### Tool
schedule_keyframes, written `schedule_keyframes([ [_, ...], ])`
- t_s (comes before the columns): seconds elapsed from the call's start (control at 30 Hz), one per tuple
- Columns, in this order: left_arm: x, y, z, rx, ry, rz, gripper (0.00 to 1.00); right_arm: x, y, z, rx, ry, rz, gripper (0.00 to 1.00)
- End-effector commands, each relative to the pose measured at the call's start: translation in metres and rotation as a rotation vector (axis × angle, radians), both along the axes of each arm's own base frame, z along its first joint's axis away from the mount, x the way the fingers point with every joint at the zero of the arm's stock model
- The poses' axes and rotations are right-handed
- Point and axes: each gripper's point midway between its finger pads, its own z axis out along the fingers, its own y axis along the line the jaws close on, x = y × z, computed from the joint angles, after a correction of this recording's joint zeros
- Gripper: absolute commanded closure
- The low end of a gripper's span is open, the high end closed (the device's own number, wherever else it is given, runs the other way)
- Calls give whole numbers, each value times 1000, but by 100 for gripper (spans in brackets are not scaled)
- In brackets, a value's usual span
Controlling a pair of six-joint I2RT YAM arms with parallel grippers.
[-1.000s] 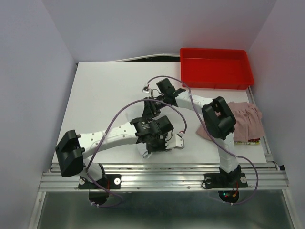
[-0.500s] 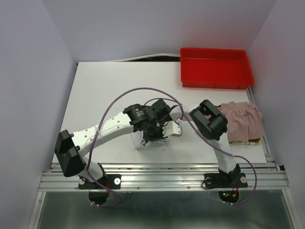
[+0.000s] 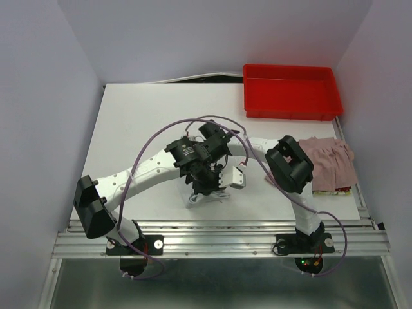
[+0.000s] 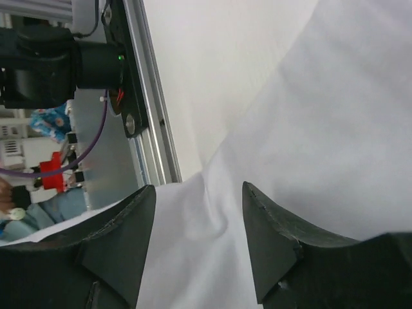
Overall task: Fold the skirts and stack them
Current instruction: Fold the skirt
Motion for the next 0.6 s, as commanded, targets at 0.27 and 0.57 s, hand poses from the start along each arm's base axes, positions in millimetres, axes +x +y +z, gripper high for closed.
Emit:
schedule_keyframes([
  [0.27,-29,-1,-1,-46,87,-42,100,118,15,1,-11,-324,-60,38],
  [0.57,-26,-4,7,-61,74,-35,100,121,16,-41,-40,-303,-20,44],
])
